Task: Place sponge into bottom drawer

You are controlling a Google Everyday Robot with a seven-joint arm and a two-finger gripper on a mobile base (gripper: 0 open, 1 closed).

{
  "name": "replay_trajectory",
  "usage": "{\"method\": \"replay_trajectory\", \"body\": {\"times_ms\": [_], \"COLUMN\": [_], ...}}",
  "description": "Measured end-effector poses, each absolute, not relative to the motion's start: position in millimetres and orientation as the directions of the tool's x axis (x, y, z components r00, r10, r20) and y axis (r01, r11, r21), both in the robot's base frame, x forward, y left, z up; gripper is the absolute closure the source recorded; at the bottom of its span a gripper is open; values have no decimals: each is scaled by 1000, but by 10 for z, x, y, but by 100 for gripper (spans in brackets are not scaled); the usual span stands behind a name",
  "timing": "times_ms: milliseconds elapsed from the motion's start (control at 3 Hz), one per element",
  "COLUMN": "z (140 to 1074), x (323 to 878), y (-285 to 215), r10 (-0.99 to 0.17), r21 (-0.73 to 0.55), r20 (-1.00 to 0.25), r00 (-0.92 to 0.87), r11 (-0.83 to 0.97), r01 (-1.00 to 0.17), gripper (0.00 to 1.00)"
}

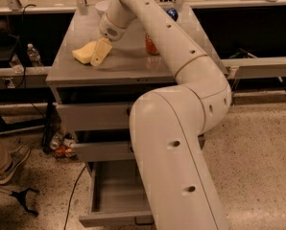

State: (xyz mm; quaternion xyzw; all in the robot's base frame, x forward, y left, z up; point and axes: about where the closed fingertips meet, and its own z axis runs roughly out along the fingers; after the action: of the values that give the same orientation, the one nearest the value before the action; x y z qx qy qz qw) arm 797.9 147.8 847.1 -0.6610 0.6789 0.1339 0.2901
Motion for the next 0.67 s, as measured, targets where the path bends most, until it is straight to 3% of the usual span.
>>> {"method": "replay_trajectory", "body": {"times_ms": [667], "z": [8450], "x": [7950], "y": [1433], "r10": [-808], "r21": [-181], "r20": [-589], "r00": [29], "r11": [96], "r01": [-979], "gripper": [77]}}
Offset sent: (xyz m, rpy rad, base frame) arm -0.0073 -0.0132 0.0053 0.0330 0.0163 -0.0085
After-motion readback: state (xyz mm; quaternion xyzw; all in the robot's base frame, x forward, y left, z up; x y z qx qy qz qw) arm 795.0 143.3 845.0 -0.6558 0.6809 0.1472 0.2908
